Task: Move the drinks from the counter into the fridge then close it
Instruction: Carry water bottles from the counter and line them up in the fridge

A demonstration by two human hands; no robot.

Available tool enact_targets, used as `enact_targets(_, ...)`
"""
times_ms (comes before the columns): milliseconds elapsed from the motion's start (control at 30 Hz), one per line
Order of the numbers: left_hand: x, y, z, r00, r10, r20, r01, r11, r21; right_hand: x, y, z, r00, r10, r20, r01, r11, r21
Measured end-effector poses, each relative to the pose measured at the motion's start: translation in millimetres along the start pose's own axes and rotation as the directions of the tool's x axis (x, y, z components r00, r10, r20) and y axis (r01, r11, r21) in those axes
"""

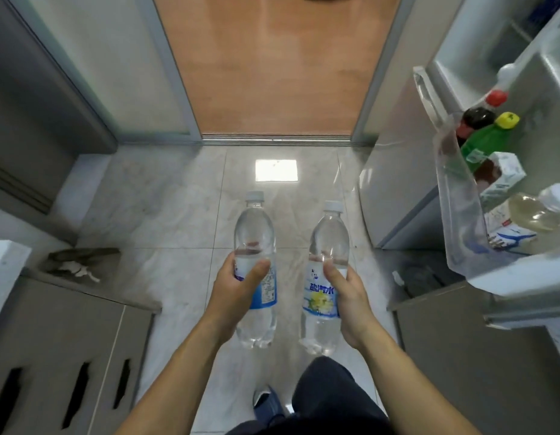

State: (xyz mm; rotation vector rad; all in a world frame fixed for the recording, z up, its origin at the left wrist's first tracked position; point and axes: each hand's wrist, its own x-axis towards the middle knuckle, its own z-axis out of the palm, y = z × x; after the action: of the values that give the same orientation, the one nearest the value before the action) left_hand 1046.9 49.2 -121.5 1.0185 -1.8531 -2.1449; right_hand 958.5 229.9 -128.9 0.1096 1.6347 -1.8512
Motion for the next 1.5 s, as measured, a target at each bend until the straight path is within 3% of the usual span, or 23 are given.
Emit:
enact_targets(233, 88.9, 34.8, 13.4, 1.000, -0.029, -0.004, 0.029, 0.999, -0.019, 90.6, -28.5, 13.1, 1.000, 0.002, 0.001, -0.002, 1.000, 0.014)
enact_targets(500, 210.1, 105.8, 60.8, 1.000, 0.001, 0.013, -0.002, 1.000, 0.005, 209.4, -112.5, 6.5, 0.999, -0.017, -0.028, 0.019, 0.998, 0.052)
enact_targets(900, 385.3, 173.8, 112.1, 0.983, 0.004, 0.184, -0.008, 1.000, 0.019, 347.4, -201.2, -3.6, 0.980, -0.047, -0.192, 0.068, 0.992, 0.105)
enact_targets(1233, 551.5, 255.7, 141.3, 0.916, 0.002, 0.400, -0.051, 0.992, 0.113, 447.4, -267.0, 23.8, 0.884, -0.059, -0.463, 0.181, 0.958, 0.224)
enact_targets(1500, 621.2, 278.4, 218.6, 0.818, -0.067, 0.571, -0.029, 0.987, 0.158, 491.6, -295.3, -9.1, 0.765, -0.040, -0.643, 0.292, 0.911, 0.291)
